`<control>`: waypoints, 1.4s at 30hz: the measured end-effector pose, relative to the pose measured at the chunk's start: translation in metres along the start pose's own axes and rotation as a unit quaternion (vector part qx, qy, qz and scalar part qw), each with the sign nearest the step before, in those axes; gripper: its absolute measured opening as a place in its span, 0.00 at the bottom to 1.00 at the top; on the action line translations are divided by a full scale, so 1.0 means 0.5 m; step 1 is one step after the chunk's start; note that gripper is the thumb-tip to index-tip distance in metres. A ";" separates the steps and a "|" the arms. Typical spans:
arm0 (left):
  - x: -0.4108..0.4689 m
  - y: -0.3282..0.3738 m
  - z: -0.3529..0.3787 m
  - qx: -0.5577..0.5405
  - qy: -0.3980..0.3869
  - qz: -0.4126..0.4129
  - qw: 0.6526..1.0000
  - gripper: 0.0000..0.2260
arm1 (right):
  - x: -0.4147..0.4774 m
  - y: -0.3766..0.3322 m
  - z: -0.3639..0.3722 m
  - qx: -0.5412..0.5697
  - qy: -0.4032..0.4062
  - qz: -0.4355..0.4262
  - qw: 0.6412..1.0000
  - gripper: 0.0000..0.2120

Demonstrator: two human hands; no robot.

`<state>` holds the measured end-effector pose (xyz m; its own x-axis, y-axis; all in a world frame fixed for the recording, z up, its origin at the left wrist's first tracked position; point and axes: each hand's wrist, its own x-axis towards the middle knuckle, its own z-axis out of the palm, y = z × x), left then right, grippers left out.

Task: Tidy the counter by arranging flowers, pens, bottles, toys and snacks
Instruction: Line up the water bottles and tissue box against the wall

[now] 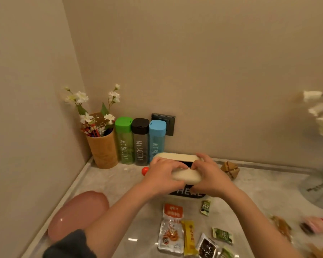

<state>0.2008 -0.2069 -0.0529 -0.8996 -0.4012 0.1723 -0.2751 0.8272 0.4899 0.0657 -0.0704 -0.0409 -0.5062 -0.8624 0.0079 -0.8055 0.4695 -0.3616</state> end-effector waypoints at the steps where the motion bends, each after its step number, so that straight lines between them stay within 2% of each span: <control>1: 0.012 0.009 0.008 0.003 -0.010 0.016 1.000 0.26 | -0.002 0.019 -0.008 0.004 0.005 0.007 1.000 0.26; 6: 0.076 0.053 0.043 0.014 -0.043 0.050 0.998 0.27 | 0.016 0.108 -0.032 0.031 0.016 0.038 0.999 0.26; 12: 0.122 0.060 0.077 0.034 -0.055 0.029 0.997 0.27 | 0.056 0.172 -0.012 0.090 -0.002 0.032 0.995 0.25; 18: 0.148 0.061 0.110 0.031 -0.049 0.007 0.998 0.28 | 0.083 0.209 -0.002 0.088 0.009 0.034 0.996 0.26; 26: 0.161 0.040 0.129 0.025 -0.005 -0.002 1.000 0.27 | 0.111 0.211 0.007 0.060 0.022 0.008 0.998 0.25; 37: 0.140 0.024 0.117 0.036 -0.015 0.003 0.999 0.27 | 0.097 0.191 0.031 0.030 0.033 0.001 0.999 0.25; 42: 0.130 0.034 0.130 0.042 -0.008 -0.004 0.999 0.27 | 0.091 0.199 0.025 0.033 0.009 -0.007 0.999 0.24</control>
<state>0.1154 -0.1932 -0.0889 -0.9020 -0.4029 0.1549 -0.3095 0.8538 0.4187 -0.0337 -0.0653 -0.0881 -0.5013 -0.8648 0.0297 -0.7904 0.4436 -0.4226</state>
